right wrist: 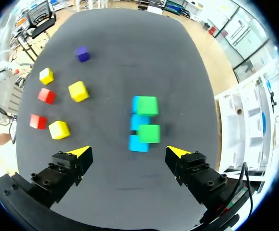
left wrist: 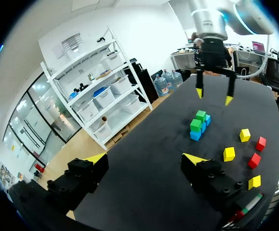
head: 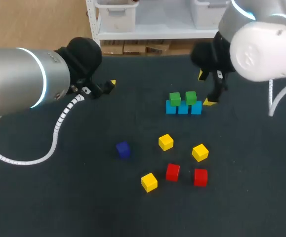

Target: Place the blue cubes, place green cubes on the blue cubes, place the yellow cubes on the green cubes, then place the red cubes on the yellow cubes, and place purple cube on the red cubes.

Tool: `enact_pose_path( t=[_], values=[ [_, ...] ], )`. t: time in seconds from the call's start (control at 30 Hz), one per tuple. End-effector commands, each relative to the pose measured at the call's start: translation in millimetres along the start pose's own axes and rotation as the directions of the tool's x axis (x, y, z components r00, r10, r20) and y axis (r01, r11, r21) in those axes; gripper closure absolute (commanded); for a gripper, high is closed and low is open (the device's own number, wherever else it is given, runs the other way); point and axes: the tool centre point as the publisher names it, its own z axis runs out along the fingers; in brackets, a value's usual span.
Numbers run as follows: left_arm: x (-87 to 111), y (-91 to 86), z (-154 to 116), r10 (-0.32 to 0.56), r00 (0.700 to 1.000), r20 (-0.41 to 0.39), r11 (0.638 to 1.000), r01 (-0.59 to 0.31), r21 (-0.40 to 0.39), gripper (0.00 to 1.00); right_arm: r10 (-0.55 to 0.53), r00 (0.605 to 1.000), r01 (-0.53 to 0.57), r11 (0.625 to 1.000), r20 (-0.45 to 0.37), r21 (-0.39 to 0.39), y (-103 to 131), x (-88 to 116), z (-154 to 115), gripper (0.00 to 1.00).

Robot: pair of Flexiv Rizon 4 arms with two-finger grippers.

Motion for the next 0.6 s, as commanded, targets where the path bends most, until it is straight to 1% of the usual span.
enact_pose_path(
  t=[0.03,0.17,0.23,0.4,0.6],
  values=[
    [0.2,0.4,1,-0.001,1.0,0.002,1.0,0.001,0.001,0.0,-0.027,0.999,0.025,0.997,0.025,0.079,59,2,-7,0.0],
    [0.2,0.4,1,-0.001,1.0,0.002,1.0,0.001,0.001,0.0,-0.053,0.998,0.052,0.997,0.034,0.053,85,0,-2,0.0],
    [0.2,0.4,1,-0.001,1.0,0.002,1.0,0.001,0.001,0.0,-0.071,0.997,0.07,0.997,0.029,0.038,97,-1,6,0.0],
    [0.2,0.4,1,-0.001,1.0,0.002,1.0,0.001,0.001,0.0,-0.094,0.995,0.094,0.996,0.016,0.006,115,-5,22,0.0],
    [0.2,0.4,1,-0.001,1.0,0.002,1.0,0.001,0.001,0.0,-0.131,0.991,0.131,0.991,-0.002,-0.019,123,-13,36,0.0]
  ],
)
